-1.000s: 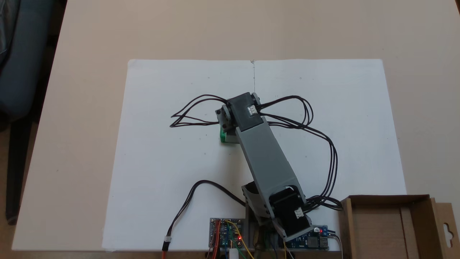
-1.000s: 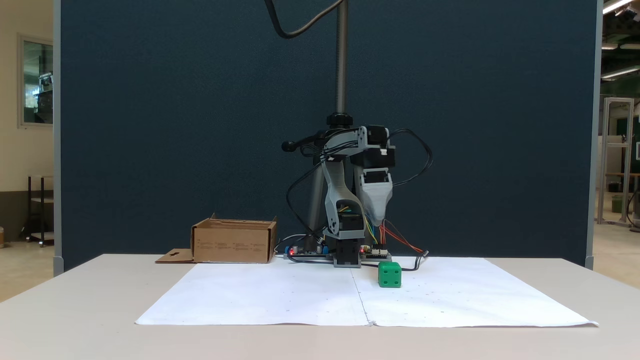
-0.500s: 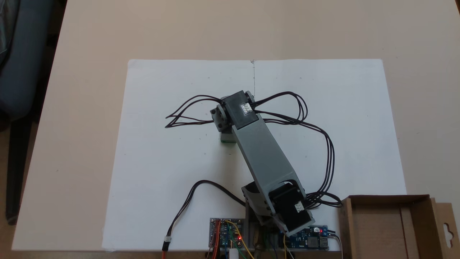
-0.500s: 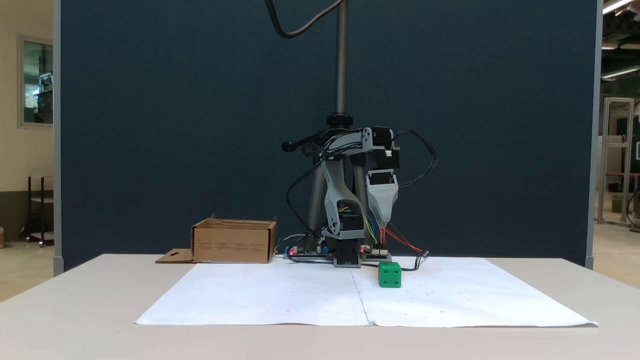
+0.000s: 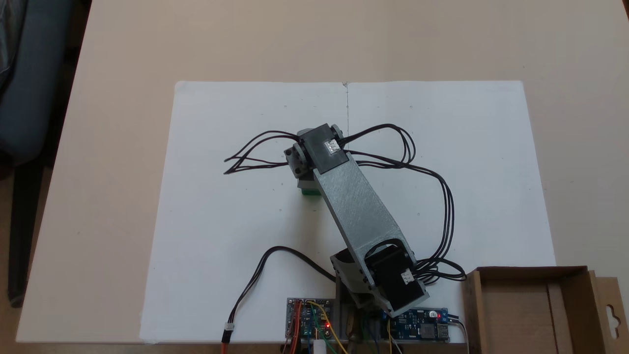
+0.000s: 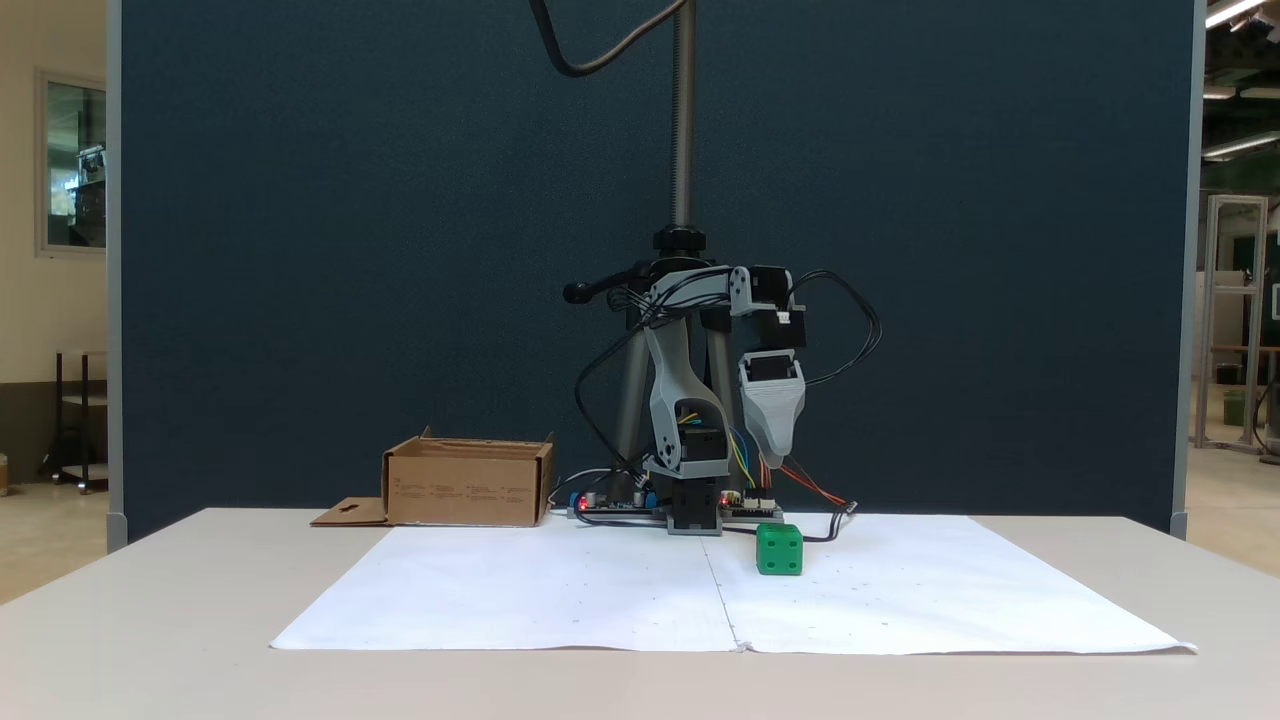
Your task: Grasp a green dice and put it in the bin.
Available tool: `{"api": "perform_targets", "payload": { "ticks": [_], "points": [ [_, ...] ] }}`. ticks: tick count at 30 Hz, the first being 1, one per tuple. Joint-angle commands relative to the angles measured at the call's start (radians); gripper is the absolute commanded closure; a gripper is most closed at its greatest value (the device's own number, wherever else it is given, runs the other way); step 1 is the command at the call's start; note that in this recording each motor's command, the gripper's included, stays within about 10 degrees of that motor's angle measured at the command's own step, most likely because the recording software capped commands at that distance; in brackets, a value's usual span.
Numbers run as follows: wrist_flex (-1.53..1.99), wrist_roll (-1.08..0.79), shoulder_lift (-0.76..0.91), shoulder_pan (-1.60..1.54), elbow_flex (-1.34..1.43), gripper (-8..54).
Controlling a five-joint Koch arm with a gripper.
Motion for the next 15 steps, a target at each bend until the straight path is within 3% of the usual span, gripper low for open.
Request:
{"api": "perform_targets", "payload": {
  "ticks": [1,15],
  "points": [
    [-0.031,0.081,0.005,-0.009,0.003,1.9],
    [-0.043,0.135,0.003,-0.020,0.089,1.7]
  ]
}}
